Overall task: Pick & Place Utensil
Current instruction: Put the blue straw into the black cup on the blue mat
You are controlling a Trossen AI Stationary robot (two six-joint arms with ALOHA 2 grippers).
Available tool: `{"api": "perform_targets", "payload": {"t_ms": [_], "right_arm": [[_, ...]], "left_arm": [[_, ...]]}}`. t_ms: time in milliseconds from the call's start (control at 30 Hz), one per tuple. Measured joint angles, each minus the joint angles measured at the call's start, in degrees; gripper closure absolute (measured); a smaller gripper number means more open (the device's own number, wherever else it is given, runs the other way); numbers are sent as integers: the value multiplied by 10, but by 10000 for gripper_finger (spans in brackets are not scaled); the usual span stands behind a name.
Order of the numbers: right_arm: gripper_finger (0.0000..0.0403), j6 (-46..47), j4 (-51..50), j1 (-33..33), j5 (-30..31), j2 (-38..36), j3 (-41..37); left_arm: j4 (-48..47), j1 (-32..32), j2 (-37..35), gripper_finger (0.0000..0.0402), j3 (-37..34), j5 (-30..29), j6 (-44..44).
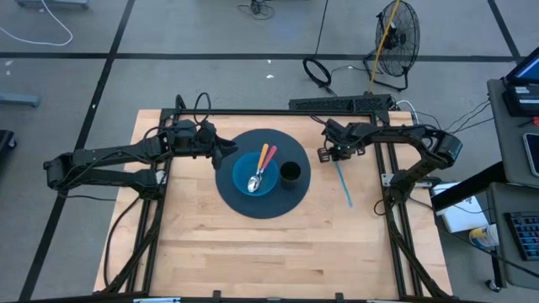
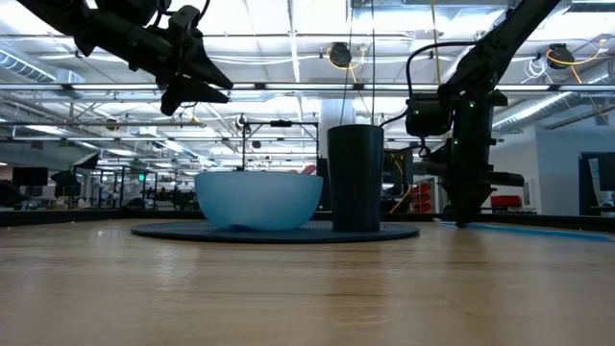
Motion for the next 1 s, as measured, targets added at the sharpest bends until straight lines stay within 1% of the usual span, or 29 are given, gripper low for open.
{"api": "perform_targets", "payload": {"t_ms": [133,300,567,733,1000], "right_arm": [[387,-10,0,5,-1,0,0],[398,-21,1,9,0,0,0],[400,-24,13,9,0,-9,-1],[401,-28,13,9,0,-42,-4],[402,-39,21,9,13,-122,-3]], "left_arm": [[0,0,0,254,0,0,-2],[0,0,0,254,0,0,-7],[0,0,0,254,0,0,-19],[0,0,0,254,0,1,-21],[1,-5,0,254,0,0,-21]]}}
